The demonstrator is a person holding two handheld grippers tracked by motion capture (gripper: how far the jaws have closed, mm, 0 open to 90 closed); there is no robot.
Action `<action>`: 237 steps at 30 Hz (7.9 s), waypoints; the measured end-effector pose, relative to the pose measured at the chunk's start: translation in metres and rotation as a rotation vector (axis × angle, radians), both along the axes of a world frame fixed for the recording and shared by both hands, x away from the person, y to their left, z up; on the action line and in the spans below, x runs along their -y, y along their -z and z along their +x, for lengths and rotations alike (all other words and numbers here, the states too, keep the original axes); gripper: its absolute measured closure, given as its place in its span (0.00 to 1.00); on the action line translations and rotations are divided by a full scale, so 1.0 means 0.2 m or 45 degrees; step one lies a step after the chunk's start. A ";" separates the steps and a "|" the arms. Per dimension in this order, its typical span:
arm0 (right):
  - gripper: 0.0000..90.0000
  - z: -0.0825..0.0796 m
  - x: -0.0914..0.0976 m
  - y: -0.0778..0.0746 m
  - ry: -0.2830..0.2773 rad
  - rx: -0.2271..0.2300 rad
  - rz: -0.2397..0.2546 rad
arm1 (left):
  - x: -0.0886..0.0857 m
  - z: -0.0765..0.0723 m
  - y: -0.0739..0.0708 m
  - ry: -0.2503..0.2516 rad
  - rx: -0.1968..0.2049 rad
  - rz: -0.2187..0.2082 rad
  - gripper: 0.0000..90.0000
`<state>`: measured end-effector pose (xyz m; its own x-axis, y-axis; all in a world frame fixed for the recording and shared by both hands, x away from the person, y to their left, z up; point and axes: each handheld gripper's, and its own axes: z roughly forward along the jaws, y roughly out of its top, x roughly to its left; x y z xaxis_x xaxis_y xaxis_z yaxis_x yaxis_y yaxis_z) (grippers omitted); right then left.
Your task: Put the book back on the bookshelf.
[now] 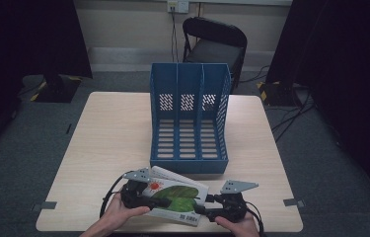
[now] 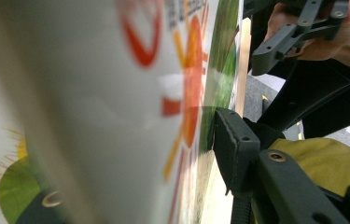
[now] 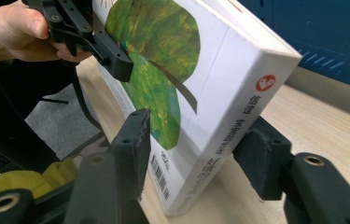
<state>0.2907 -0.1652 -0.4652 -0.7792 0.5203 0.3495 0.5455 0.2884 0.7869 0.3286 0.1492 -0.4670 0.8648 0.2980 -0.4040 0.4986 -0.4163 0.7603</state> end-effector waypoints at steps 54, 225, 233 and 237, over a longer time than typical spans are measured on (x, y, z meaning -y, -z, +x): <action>0.82 -0.01 0.01 -0.04 -0.078 0.121 -0.084 | -0.15 0.11 0.02 -0.292 -0.034 0.049 0.36; 0.85 0.50 0.06 -0.47 0.896 0.370 -0.197 | -0.34 0.18 0.19 -0.716 0.308 0.479 0.12; 0.85 0.60 -0.02 -0.44 0.978 0.328 -0.210 | -0.34 0.18 0.19 -0.714 0.307 0.479 0.12; 0.85 0.63 -0.06 -0.41 0.987 0.337 -0.243 | -0.34 0.18 0.19 -0.713 0.307 0.479 0.12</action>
<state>0.4171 -0.1536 -0.3832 -0.2205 0.9737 0.0570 0.4482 0.0493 0.8926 0.3655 0.2164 -0.5059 0.5934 0.8049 -0.0032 0.5503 -0.4027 0.7314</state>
